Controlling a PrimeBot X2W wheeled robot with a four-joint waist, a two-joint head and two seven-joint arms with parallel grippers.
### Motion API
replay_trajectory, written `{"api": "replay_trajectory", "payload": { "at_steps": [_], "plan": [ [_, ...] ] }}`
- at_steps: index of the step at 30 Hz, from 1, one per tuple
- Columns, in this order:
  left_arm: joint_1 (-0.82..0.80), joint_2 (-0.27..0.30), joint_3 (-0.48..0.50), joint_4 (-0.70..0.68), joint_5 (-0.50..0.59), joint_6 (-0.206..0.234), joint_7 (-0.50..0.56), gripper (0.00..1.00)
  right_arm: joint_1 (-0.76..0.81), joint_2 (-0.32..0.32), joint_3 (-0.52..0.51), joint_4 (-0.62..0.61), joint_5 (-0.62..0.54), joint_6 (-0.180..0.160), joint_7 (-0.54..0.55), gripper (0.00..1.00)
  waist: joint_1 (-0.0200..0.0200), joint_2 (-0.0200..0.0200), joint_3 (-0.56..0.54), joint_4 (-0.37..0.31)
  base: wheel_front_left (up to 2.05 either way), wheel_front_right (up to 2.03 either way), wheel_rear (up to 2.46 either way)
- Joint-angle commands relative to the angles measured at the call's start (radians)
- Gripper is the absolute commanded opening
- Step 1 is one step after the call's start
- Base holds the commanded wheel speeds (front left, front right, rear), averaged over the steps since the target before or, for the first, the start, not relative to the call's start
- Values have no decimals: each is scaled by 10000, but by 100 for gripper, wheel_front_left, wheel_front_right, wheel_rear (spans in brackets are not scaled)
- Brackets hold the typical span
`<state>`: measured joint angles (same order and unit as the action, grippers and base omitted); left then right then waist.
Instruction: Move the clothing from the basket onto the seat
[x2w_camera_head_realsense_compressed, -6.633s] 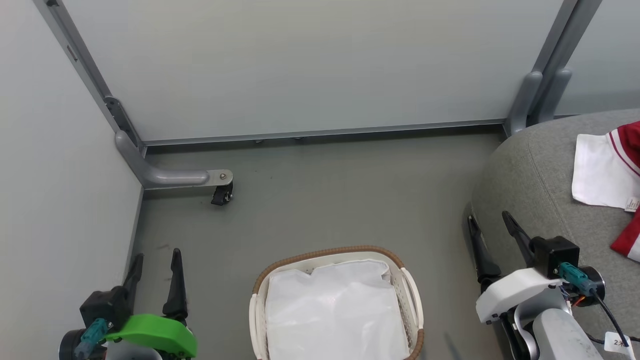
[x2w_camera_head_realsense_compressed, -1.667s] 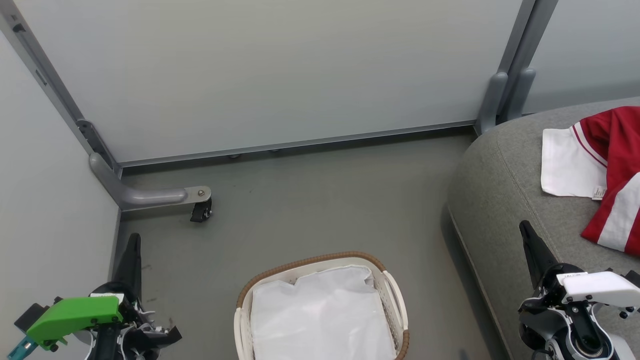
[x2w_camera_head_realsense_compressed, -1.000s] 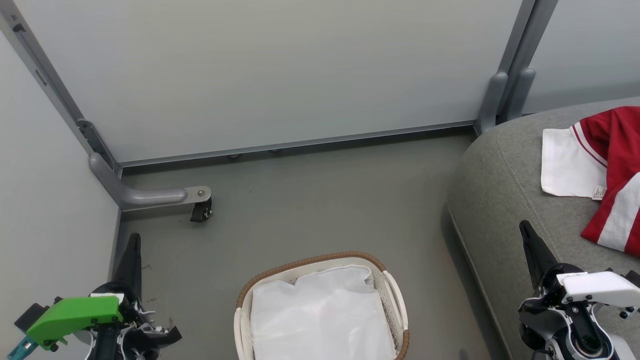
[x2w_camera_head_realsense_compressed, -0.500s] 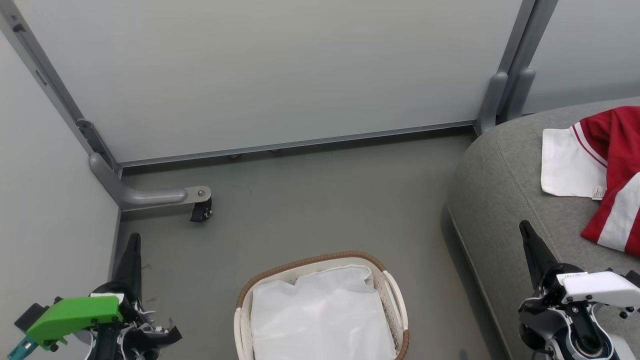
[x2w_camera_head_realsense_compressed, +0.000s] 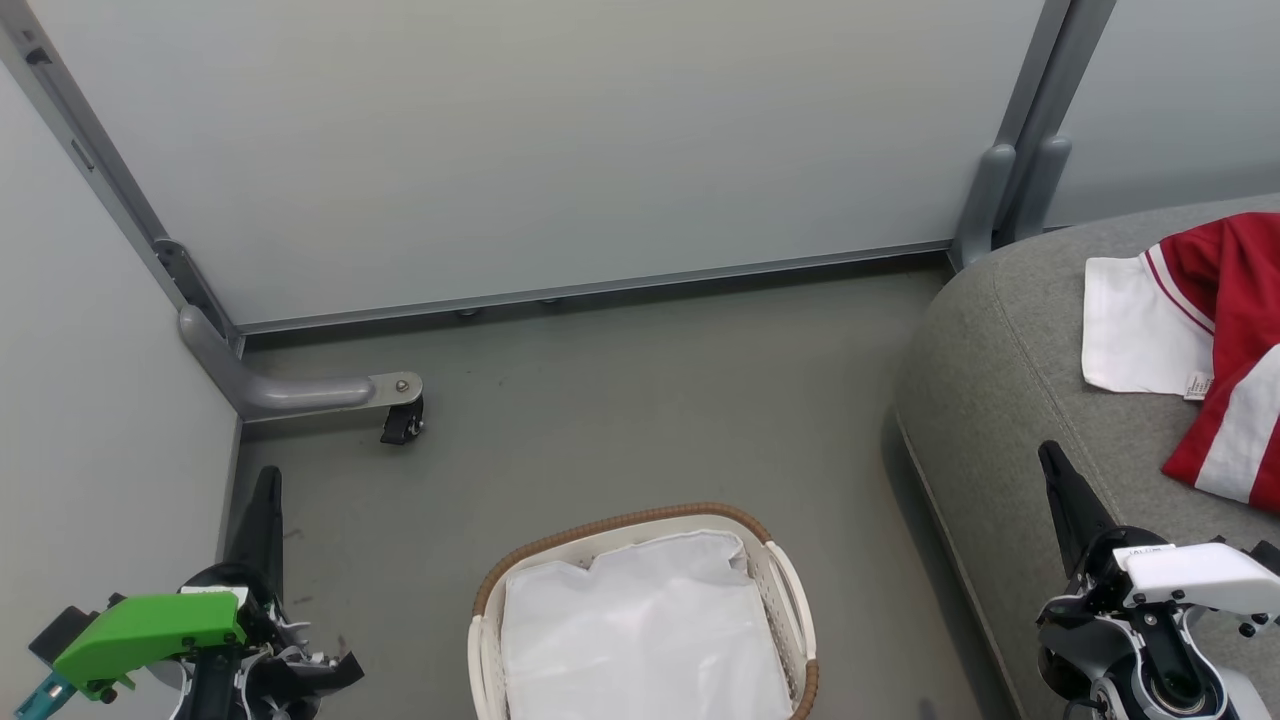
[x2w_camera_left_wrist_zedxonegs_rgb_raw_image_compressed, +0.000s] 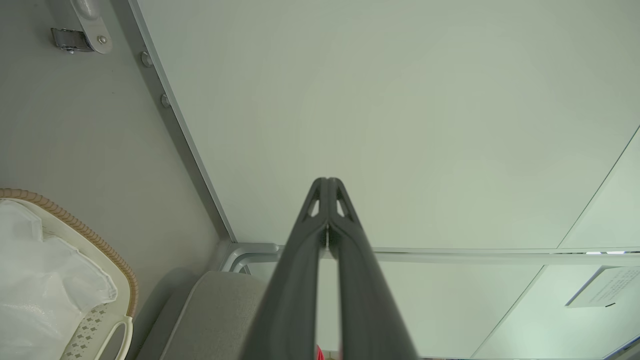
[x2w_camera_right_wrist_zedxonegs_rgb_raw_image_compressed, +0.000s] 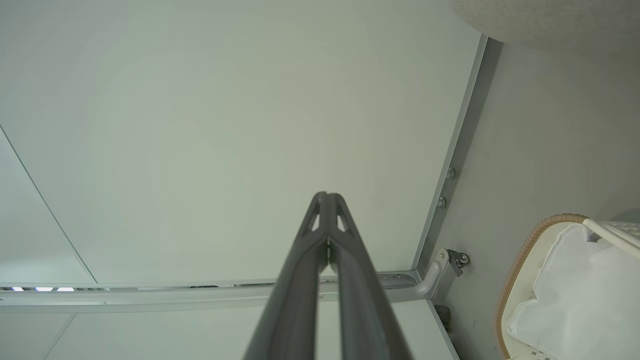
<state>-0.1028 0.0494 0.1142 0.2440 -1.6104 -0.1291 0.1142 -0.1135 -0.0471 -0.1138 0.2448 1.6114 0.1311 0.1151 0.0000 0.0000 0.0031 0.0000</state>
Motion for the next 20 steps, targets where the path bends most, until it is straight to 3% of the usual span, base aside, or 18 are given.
{"api": "replay_trajectory", "payload": {
  "at_steps": [1, 20],
  "plan": [
    [-106, 8, 21, -11, -46, -29, 34, 0, 106, -59, -20, -25, 31, -7, 15, 0, 0, 0, 0, 0, 0, 0, 0],
    [-105, 8, 20, -6, -45, -29, 33, 0, 106, -60, -20, -23, 32, -7, 14, 0, 0, 0, 0, 0, 0, 0, 0]
  ]
}}
